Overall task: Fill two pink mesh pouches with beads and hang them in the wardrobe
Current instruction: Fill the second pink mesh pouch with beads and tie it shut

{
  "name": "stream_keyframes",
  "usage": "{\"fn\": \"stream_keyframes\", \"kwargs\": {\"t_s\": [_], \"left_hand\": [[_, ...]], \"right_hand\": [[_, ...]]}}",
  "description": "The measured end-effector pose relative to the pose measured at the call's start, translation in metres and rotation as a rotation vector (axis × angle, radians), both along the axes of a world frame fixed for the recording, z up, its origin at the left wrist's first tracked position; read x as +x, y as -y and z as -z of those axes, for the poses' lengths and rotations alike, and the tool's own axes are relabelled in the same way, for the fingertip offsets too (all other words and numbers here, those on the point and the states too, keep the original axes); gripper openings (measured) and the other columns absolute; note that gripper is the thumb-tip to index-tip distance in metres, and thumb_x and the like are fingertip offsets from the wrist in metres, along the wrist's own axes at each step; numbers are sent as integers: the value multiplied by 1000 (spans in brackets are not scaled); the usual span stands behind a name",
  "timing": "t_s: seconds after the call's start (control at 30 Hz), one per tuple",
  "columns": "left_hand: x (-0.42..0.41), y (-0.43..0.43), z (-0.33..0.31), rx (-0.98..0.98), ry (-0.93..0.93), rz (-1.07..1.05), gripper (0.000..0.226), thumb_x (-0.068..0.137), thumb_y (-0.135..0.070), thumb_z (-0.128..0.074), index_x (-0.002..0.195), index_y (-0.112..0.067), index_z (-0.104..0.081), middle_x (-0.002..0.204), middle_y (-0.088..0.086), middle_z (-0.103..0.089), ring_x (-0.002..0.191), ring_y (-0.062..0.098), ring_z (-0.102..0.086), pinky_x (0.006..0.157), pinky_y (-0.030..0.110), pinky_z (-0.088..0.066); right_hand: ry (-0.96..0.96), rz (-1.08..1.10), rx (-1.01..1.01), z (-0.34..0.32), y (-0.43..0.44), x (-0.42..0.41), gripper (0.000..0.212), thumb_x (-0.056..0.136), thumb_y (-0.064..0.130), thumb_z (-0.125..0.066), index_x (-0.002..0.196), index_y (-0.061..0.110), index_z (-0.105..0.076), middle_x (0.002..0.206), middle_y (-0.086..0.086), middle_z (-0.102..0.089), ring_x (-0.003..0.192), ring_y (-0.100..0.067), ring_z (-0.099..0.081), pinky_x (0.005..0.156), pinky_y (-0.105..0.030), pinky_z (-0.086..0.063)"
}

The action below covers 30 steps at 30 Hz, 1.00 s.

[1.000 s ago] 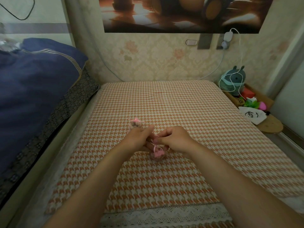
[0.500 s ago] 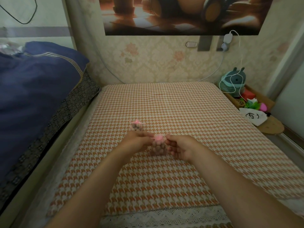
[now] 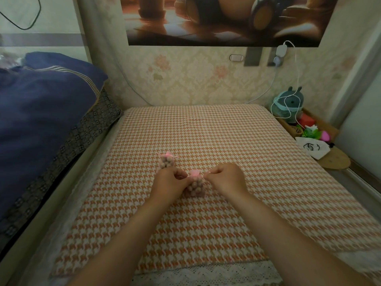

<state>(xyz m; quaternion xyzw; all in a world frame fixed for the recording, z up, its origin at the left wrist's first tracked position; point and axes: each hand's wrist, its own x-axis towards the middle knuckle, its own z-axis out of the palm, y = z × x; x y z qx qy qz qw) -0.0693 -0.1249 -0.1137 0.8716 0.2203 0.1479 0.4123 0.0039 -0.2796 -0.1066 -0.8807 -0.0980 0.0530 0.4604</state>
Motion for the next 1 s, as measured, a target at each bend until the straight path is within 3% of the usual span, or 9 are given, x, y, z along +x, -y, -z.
{"fn": "stream_keyframes", "kwargs": {"t_s": [0.13,0.23,0.33,0.47,0.6,0.7,0.8,0.87,1.0], "left_hand": [[1,0,0,32,8,26,23,82,-35,-78,94,-16,-76,80,-12,-68,70,-6,-58,55,4,-39],[1,-1,1,31,24,53,23,83,-34,-78,95,-15,-76,80,-11,-69,70,-6,-59,56,2,-41],[0,-3,1,6,47,55,25,83,-32,-77,101,-15,-75,85,-11,-68,74,-5,-60,57,3,-42],[-2,0,0,-18,120,70,20,87,-25,-73,105,-18,-75,96,-11,-71,82,-5,-61,68,4,-42],[-4,3,1,41,176,67,18,92,-14,-66,107,-18,-76,90,-16,-67,79,-10,-58,68,1,-41],[-2,1,4,60,203,66,18,93,-16,-65,107,-19,-76,97,-14,-72,85,-4,-62,76,6,-45],[1,2,5,15,234,85,18,92,-14,-66,105,-20,-76,98,-14,-72,90,-5,-64,81,7,-48],[3,3,5,-54,271,95,19,91,-11,-68,106,-19,-76,95,-13,-73,90,-5,-65,85,11,-51],[8,6,8,-271,253,67,35,88,-11,-71,120,-22,-63,84,-3,-75,80,-1,-70,75,11,-53]], "right_hand": [[456,-321,-155,4,0,-1,9,87,28,-78,78,28,-75,97,14,-67,82,-1,-59,71,-24,-51],[600,-476,-188,13,1,1,5,87,18,-75,86,23,-76,99,12,-70,79,2,-55,69,-26,-53],[584,-482,-171,14,1,5,6,88,20,-73,88,25,-75,101,13,-73,78,3,-58,70,-26,-55],[495,-413,-199,14,1,9,8,92,37,-72,86,32,-75,105,19,-75,66,15,-51,64,-20,-48],[378,-373,-155,14,-1,10,18,90,49,-73,84,32,-77,99,20,-76,65,6,-59,62,-26,-54],[307,-356,-90,15,-1,10,21,88,51,-75,84,31,-78,95,17,-76,67,4,-62,66,-27,-56],[244,-358,-19,16,-2,10,19,86,50,-77,84,31,-78,93,19,-76,63,6,-63,65,-25,-56],[223,-355,-16,17,-3,10,15,86,46,-78,84,32,-78,90,19,-76,67,4,-65,69,-31,-59],[174,-369,-1,17,-3,12,7,91,32,-75,86,30,-79,88,17,-76,78,0,-69,79,-39,-61]]}}
